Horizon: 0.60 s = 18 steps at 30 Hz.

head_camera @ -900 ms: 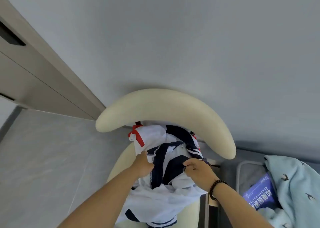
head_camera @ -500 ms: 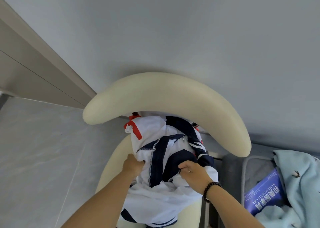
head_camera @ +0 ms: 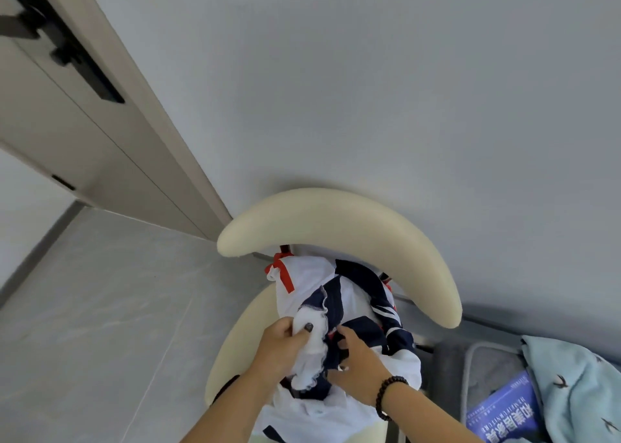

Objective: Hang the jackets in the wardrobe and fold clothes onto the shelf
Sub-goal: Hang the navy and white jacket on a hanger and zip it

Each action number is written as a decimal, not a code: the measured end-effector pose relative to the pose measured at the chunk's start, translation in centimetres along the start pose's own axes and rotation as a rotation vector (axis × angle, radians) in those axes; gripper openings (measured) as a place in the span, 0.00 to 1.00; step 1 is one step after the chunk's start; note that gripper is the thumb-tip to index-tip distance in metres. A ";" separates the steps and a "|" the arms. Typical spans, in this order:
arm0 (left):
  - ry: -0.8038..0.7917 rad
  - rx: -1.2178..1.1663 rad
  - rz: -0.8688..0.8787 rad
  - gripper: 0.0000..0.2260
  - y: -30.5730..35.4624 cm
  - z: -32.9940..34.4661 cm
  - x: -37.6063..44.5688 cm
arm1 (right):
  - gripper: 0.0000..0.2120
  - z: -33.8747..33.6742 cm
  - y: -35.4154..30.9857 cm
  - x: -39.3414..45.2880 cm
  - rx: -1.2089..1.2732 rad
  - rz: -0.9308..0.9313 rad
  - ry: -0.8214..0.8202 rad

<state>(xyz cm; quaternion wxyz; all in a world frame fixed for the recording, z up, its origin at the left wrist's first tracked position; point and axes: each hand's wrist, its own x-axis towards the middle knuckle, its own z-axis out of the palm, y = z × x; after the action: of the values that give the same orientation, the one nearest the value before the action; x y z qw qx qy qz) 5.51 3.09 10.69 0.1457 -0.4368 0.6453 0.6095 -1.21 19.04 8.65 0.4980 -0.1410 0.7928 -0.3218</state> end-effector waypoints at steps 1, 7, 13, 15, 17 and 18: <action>0.012 -0.023 0.020 0.09 0.9 -0.1 -1.3 | 0.39 0.0 -0.6 -0.9 -0.027 -0.035 -0.004; 0.025 -0.121 0.149 0.05 5.6 -1.5 -9.2 | 0.41 -0.1 -4.1 -6.2 0.042 -0.188 0.037; 0.057 -0.179 0.314 0.05 9.1 -4.0 -15.7 | 0.18 0.3 -7.1 -10.5 0.061 -0.213 0.026; 0.065 -0.218 0.363 0.06 9.6 -5.0 -17.4 | 0.09 0.2 -8.2 -11.8 0.035 -0.265 0.052; 0.067 -0.281 0.413 0.07 9.7 -5.9 -18.7 | 0.07 -0.1 -9.4 -13.0 0.044 -0.328 0.052; 0.065 -0.330 0.434 0.07 9.6 -6.3 -19.3 | 0.07 -0.2 -10.0 -13.6 0.047 -0.349 0.054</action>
<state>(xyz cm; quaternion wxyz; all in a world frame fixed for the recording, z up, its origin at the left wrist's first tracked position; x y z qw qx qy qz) 11.62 3.60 32.26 -0.0825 -0.3254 0.6202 0.7090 3.96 18.98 24.79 0.4161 -0.2560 0.7617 -0.4256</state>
